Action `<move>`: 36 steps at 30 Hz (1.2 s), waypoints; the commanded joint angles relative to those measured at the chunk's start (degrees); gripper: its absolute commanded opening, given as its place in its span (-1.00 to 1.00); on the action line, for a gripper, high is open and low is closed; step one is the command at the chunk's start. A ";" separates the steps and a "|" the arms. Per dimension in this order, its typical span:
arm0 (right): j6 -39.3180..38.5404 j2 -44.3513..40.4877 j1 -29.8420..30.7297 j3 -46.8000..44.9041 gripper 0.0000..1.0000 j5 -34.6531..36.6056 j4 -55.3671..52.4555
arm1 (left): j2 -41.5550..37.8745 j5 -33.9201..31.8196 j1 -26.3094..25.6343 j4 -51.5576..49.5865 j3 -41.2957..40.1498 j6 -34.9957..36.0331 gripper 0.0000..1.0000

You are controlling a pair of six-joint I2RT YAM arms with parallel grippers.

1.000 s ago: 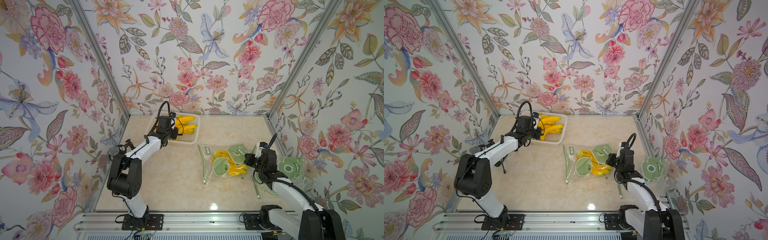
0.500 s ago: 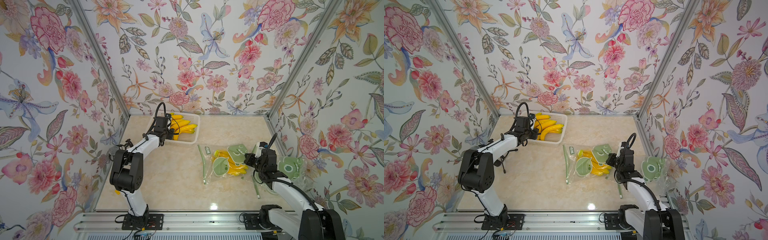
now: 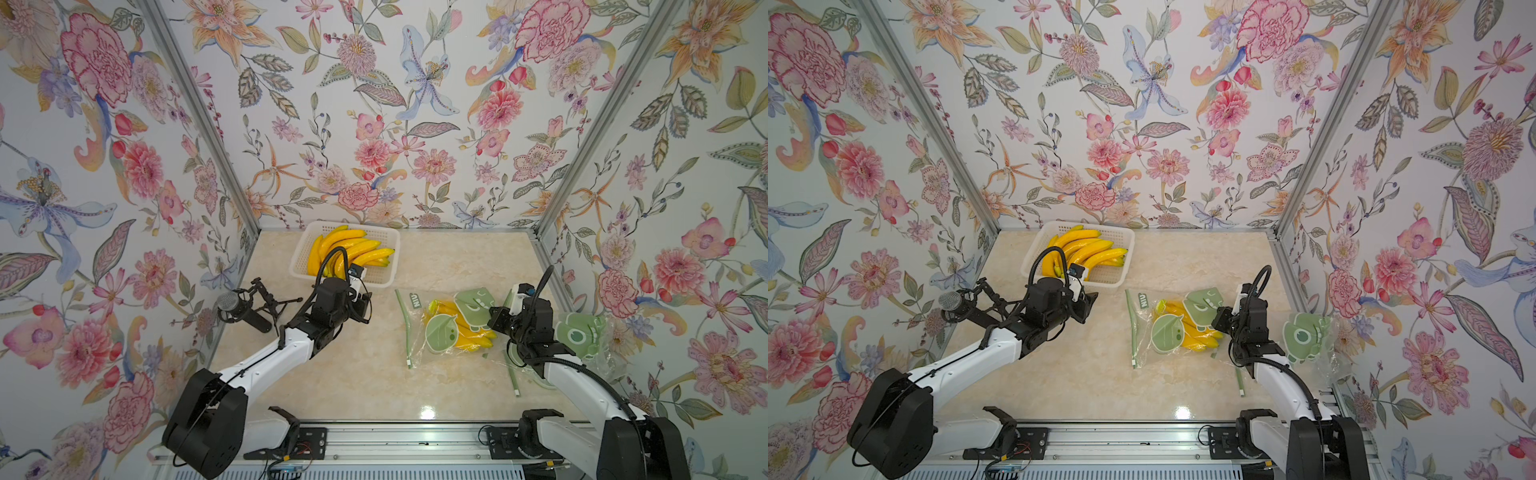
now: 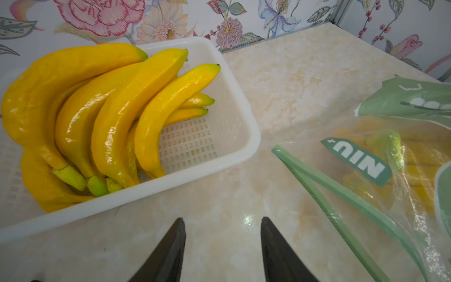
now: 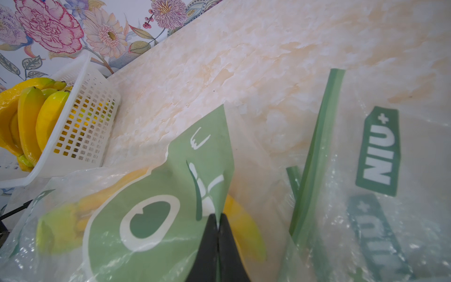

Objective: Open the zip-top bag and take out the banana
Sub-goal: Place the banana in the basket, then pick up the banana from the zipper food storage bag.

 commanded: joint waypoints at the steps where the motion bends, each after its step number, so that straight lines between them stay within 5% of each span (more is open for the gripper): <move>1: -1.28 0.86 0.34 1.26 -1.00 -1.46 -1.47 | 0.52 3.49 -3.07 7.40 -3.21 -1.51 0.02; 12: -1.59 3.27 0.39 2.89 -1.00 -3.30 -1.57 | 12.14 10.89 -8.50 19.74 -3.97 -1.96 -0.01; 21: -1.50 4.52 0.70 3.34 -1.00 -5.23 -0.79 | 22.41 13.60 -10.30 21.47 1.94 -1.92 0.18; 36: -1.24 5.43 1.75 2.66 -1.00 -5.99 0.52 | 28.70 10.12 -12.02 21.34 9.03 -3.61 0.43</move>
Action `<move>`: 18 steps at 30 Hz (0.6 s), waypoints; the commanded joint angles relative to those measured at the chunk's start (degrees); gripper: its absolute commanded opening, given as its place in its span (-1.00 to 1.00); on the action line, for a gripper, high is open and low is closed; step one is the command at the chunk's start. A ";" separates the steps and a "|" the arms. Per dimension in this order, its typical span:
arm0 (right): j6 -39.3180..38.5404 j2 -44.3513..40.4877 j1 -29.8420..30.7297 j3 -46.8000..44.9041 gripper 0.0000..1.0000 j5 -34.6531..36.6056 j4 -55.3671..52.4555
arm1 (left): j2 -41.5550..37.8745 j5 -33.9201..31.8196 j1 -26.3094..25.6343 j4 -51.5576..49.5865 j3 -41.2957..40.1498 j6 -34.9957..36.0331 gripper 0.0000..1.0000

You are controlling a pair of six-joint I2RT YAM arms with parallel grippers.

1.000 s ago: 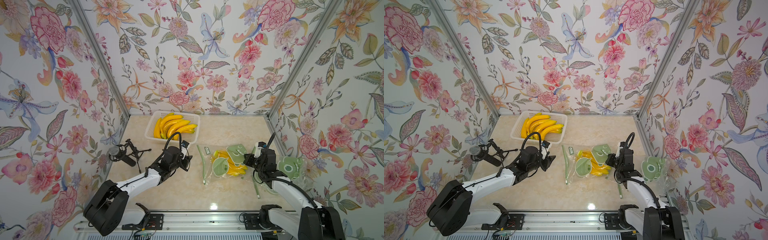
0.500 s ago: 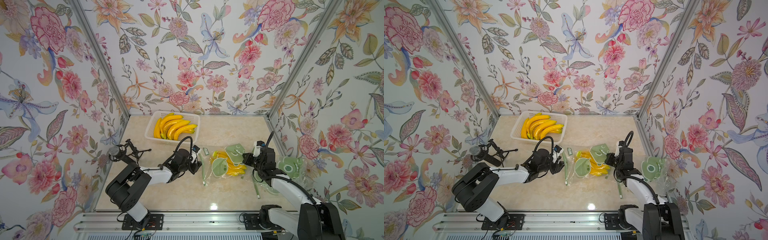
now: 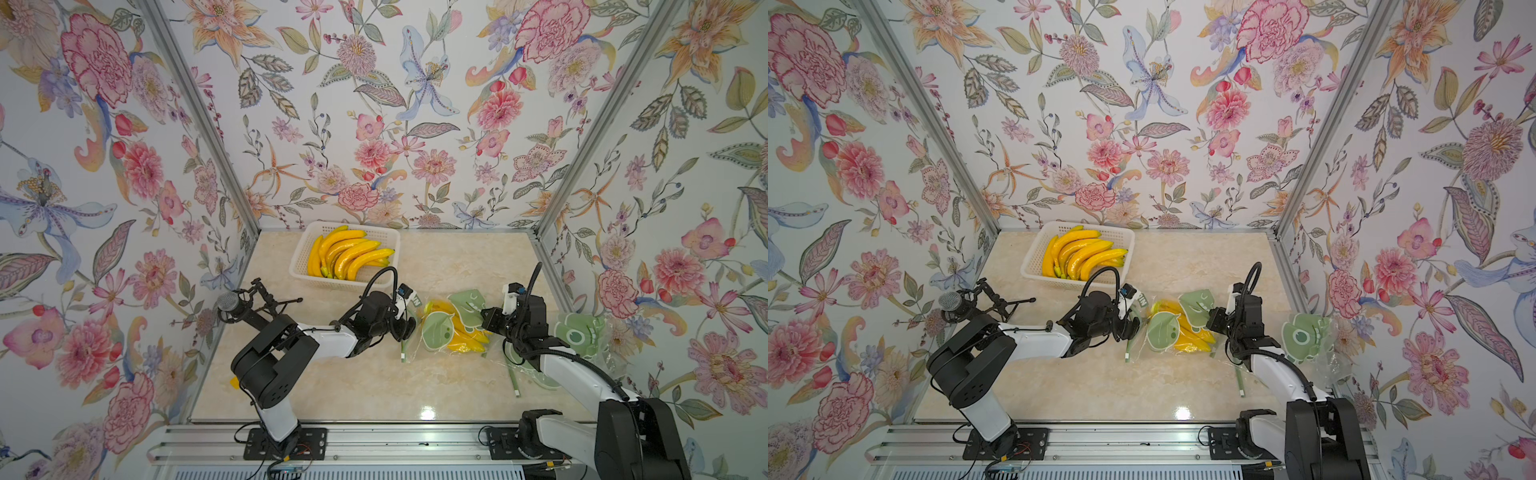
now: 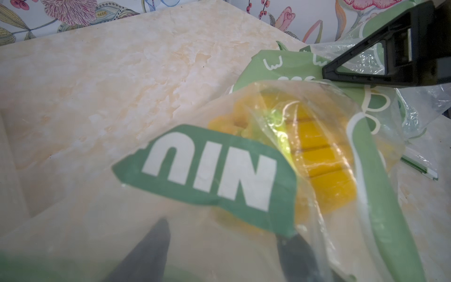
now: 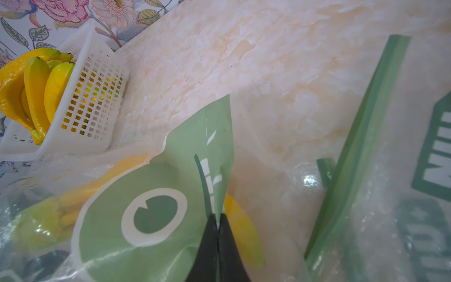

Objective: Open the zip-top bag and take out the banana
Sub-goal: Pick up the banana from the zipper food storage bag.

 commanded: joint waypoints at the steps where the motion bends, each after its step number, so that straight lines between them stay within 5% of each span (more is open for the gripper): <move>1: -0.40 0.45 0.72 0.66 -1.00 -0.96 0.91 | 2.61 -2.27 -0.59 -0.28 2.84 -1.09 0.44; 8: -0.31 1.04 1.42 0.29 -1.00 -1.14 1.57 | 6.36 -5.49 -0.59 0.99 6.19 -3.21 0.38; 18: -0.17 1.33 2.05 -0.33 -1.00 -0.75 2.33 | 11.82 -4.01 -0.65 3.32 10.43 -6.33 -0.09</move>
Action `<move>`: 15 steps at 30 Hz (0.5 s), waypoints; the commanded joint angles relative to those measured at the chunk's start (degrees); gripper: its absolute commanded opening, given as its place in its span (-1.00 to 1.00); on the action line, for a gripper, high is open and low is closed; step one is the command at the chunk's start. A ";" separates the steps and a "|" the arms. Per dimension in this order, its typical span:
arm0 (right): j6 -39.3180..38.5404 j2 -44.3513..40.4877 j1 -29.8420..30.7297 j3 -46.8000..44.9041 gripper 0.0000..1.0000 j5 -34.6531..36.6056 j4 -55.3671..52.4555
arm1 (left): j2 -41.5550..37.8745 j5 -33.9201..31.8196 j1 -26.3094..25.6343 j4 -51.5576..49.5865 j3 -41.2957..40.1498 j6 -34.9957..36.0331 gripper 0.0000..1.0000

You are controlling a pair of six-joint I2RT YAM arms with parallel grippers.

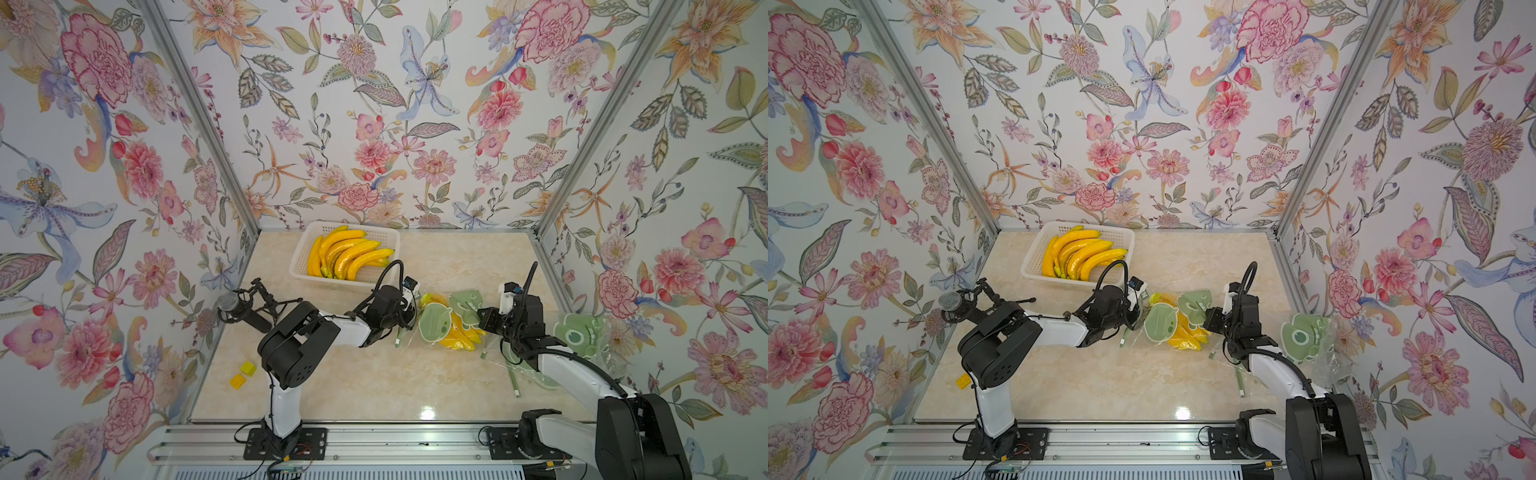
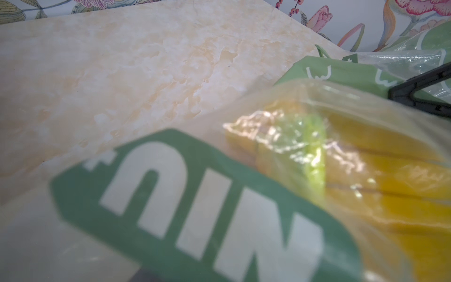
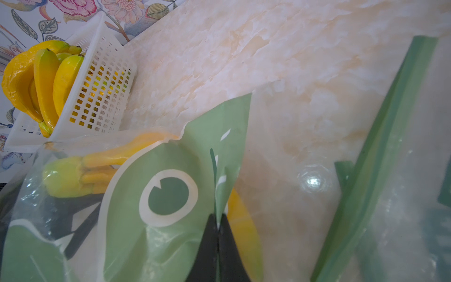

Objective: Open the zip-top bag and take out the banana
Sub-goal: Pick up the banana from the zipper food storage bag.

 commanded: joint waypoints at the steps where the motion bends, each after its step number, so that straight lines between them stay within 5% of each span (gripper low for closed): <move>1: -0.23 0.34 0.47 -0.35 -1.00 -0.37 0.85 | 1.80 0.30 -0.68 3.11 2.03 -2.38 -0.15; 15: 0.19 -1.68 -0.19 -0.57 -1.00 4.25 -0.78 | -5.41 -8.51 -1.46 6.42 -7.91 -5.99 -0.87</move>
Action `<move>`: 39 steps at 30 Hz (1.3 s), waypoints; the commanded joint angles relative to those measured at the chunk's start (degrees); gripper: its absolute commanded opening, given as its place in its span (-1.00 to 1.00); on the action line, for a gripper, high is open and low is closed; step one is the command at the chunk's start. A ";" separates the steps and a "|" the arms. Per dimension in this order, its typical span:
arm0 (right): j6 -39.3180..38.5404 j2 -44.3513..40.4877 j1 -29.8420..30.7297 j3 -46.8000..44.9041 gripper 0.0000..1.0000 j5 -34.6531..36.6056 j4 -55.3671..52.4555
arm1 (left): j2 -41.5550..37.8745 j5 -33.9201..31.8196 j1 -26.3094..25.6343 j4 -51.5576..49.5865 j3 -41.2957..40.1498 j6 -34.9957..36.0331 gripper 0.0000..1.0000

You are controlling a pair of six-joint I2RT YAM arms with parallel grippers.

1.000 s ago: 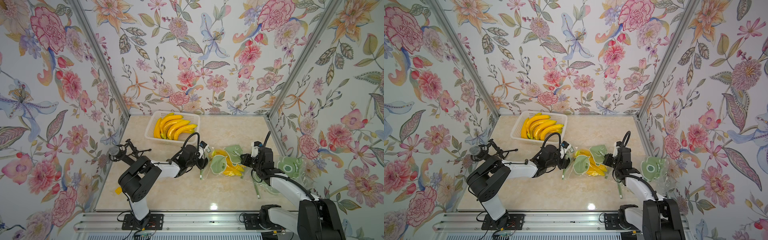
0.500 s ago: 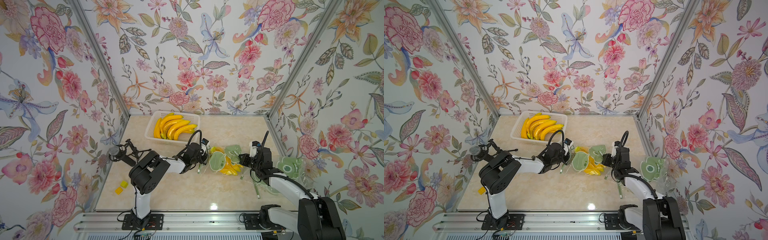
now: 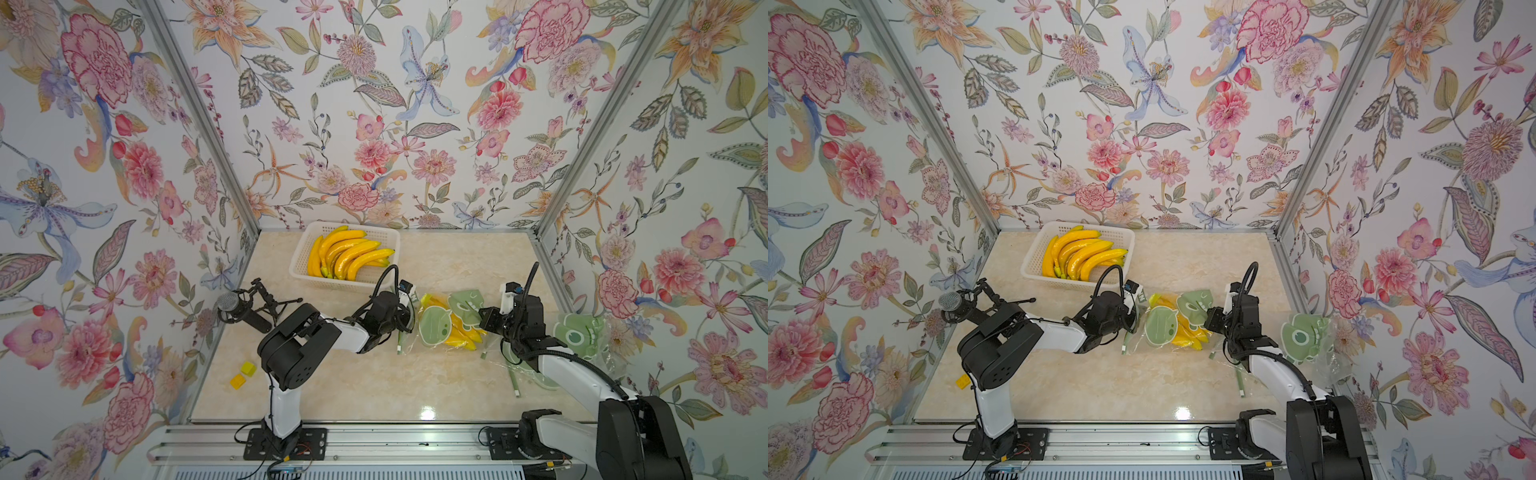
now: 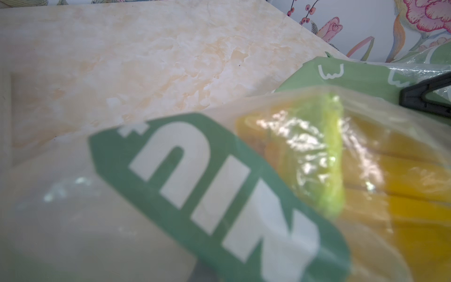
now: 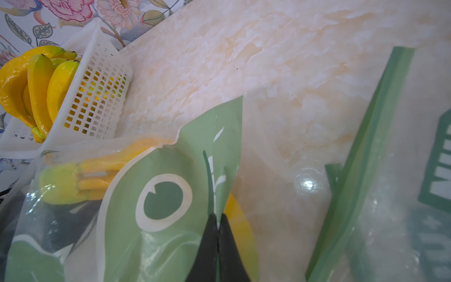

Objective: Open the zip-top bag and take out the banana
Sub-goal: Pick up the banana from the zipper food storage bag.

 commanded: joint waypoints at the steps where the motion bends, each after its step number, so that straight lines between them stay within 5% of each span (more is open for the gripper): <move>1: 0.36 -1.08 -0.28 -0.40 -1.00 2.16 -0.71 | -3.87 -4.40 -0.76 2.00 -2.87 -2.05 -0.89; 4: 0.80 -1.52 -0.28 -0.44 -1.00 2.86 -0.55 | -5.54 -4.76 -0.94 3.40 -5.09 -2.99 -0.88; 8: 0.90 -1.61 0.06 -0.09 -1.00 1.39 -0.17 | -4.41 2.41 -1.78 4.04 -3.35 -1.32 -0.37; 13: 0.70 -1.54 0.40 -0.38 -1.00 0.72 -0.18 | -3.03 2.14 -5.64 -0.71 -0.57 1.17 0.01; 20: 0.65 -1.91 0.86 -1.47 -1.00 -0.05 0.47 | 1.01 -16.24 -6.13 -14.55 6.12 -1.71 0.39; 22: 0.45 -1.85 0.95 -1.40 -1.00 -0.12 0.22 | 1.81 -16.18 -6.06 -15.09 7.39 -2.11 0.48; 28: 0.90 -1.61 1.63 -1.66 -1.00 -0.13 0.78 | 6.96 -9.70 -6.21 -15.50 12.54 -2.70 0.44; 39: 0.54 -3.43 1.75 -1.84 -1.00 4.06 -0.70 | 4.87 -13.76 -6.22 -14.46 9.25 -7.02 -0.40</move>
